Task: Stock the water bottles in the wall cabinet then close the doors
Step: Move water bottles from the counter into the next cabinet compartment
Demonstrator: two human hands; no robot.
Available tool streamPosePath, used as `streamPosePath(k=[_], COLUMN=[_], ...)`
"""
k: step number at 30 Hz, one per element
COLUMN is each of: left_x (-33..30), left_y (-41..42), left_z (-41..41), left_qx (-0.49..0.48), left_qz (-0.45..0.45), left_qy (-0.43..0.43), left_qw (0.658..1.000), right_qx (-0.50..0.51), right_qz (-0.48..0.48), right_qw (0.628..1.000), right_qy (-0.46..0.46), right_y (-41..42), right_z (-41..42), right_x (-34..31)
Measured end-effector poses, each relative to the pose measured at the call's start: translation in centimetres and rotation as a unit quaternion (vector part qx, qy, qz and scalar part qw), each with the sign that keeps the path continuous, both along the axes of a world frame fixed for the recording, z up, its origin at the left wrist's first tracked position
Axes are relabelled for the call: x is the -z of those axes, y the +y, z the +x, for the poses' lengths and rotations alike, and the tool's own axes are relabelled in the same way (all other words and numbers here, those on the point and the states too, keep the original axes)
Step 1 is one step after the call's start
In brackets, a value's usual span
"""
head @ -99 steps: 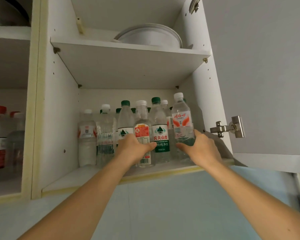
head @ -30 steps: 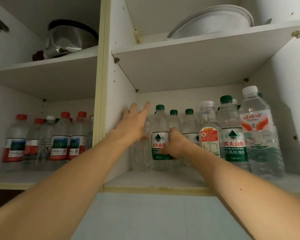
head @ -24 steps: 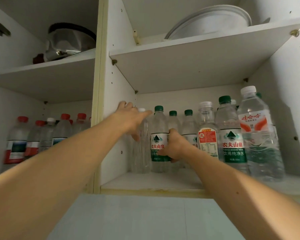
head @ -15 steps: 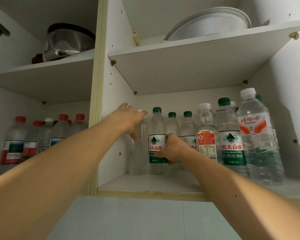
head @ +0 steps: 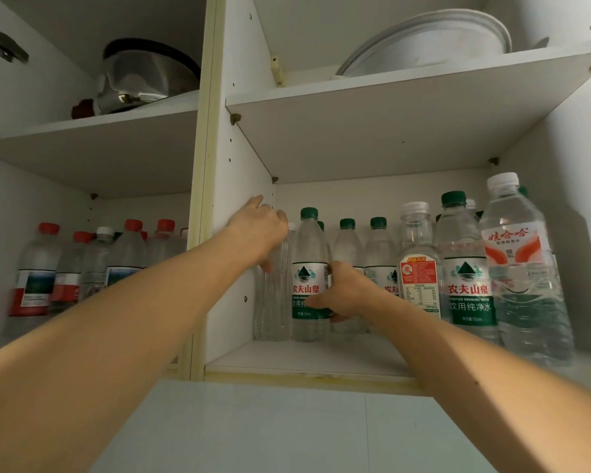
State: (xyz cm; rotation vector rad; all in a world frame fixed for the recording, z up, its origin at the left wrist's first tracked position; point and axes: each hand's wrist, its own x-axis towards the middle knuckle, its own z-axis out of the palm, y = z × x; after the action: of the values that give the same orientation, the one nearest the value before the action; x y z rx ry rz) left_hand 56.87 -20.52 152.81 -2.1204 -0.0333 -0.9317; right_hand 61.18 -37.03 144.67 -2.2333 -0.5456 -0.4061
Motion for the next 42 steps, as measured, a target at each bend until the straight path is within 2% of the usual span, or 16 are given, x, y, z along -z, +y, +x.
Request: streamPosePath(k=[7,12,16,20,23,26,32,35,38,40,42], left_x=[0.4,0.7,0.4,0.4,1.1,2.3,5.5,7.2,8.9,9.8,10.5], left_y=[-0.2,-0.3,-0.4,-0.7,-1.9,-4.3,-10.4,-13.3,-15.7,-16.8,-17.4], left_z=[-0.5,-1.9,-3.9,-5.8,-6.5,-6.9,-6.1,-5.4,-4.3,-3.4,-2.7], left_qx=[0.003,0.000,0.052,0.161,0.262,0.325,0.415,0.457,0.454,0.443,0.440], left_qz=[-0.007,-0.009,-0.040,-0.117,-0.243,-0.315,-0.397,-0.440,-0.500,-0.546,-0.586], left_qy=[-0.003,-0.002,-0.001,-0.013,0.033,0.096,0.146,0.191,0.224,0.217,0.204], left_qw=[1.000,1.000,0.998,0.980,0.934,0.887,0.805,0.749,0.703,0.678,0.649], right_qx=[-0.014,0.002,0.028,0.072,0.088,0.125,0.262,0.313,0.328,0.291,0.259], right_qz=[0.021,-0.004,-0.022,-0.029,-0.027,-0.004,0.002,0.011,0.047,0.061,0.066], right_qw=[1.000,1.000,0.994,0.973,0.944,0.914,0.880,0.874,0.892,0.927,0.944], right_qy=[0.011,-0.016,-0.103,-0.219,-0.318,-0.386,-0.396,-0.372,-0.307,-0.231,-0.192], right_y=[-0.4,-0.3,-1.0,-3.4,-5.9,-9.0,-15.4,-17.7,-19.2,-19.7,-20.0], right_z=[-0.3,-1.2,-3.7,-7.6,-10.7,-12.8,-13.7,-13.3,-12.6,-12.0,-11.4], right_x=[0.1,0.3,0.5,0.7,0.9,0.9,1.8,2.6,3.2,3.6,4.1])
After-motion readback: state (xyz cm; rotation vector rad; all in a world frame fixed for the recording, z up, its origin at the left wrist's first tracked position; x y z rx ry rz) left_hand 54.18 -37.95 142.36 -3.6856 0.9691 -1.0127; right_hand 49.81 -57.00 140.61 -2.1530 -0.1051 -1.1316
